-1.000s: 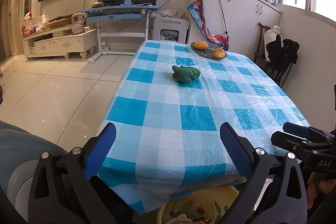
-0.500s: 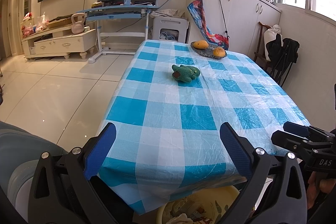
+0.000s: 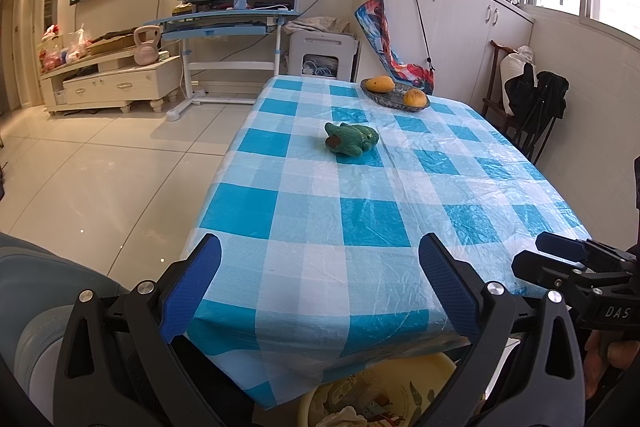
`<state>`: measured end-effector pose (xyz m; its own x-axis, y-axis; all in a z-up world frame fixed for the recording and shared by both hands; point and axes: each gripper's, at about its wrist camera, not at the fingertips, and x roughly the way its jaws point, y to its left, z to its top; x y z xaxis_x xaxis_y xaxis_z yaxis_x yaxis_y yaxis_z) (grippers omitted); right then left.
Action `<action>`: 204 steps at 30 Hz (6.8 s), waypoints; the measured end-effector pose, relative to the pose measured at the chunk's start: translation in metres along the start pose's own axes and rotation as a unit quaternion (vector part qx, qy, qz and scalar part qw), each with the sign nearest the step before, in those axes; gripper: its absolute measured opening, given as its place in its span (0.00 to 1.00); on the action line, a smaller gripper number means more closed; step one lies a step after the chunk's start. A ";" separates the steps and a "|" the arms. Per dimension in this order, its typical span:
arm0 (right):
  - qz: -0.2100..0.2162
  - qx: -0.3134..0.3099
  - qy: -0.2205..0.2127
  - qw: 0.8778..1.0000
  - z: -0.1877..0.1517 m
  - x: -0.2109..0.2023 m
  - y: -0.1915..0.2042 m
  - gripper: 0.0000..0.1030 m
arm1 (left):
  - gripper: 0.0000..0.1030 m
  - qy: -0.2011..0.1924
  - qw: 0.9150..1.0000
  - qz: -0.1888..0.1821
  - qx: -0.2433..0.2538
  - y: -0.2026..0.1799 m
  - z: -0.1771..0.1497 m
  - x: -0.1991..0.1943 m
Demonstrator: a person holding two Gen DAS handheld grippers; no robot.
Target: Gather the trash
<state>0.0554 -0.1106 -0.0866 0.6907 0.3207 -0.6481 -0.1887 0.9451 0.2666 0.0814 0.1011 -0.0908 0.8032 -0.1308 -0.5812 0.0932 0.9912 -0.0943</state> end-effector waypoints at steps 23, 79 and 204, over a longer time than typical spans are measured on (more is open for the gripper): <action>0.002 -0.003 0.001 1.000 -0.002 0.001 0.002 0.78 | 0.93 0.000 1.000 -0.001 0.000 -0.001 0.000 0.000; 0.003 -0.004 -0.018 1.000 0.010 -0.007 -0.001 0.78 | 0.93 0.009 1.000 -0.025 -0.008 -0.007 0.015 0.009; -0.033 -0.033 -0.076 0.996 0.019 -0.029 -0.012 0.79 | 0.91 -0.017 0.999 0.020 -0.026 0.004 0.000 -0.062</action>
<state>0.0505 -0.1323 -0.0573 0.7999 0.2489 -0.5461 -0.1810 0.9676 0.1759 0.0322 0.1129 -0.0548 0.8248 -0.0894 -0.5583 0.0307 0.9931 -0.1136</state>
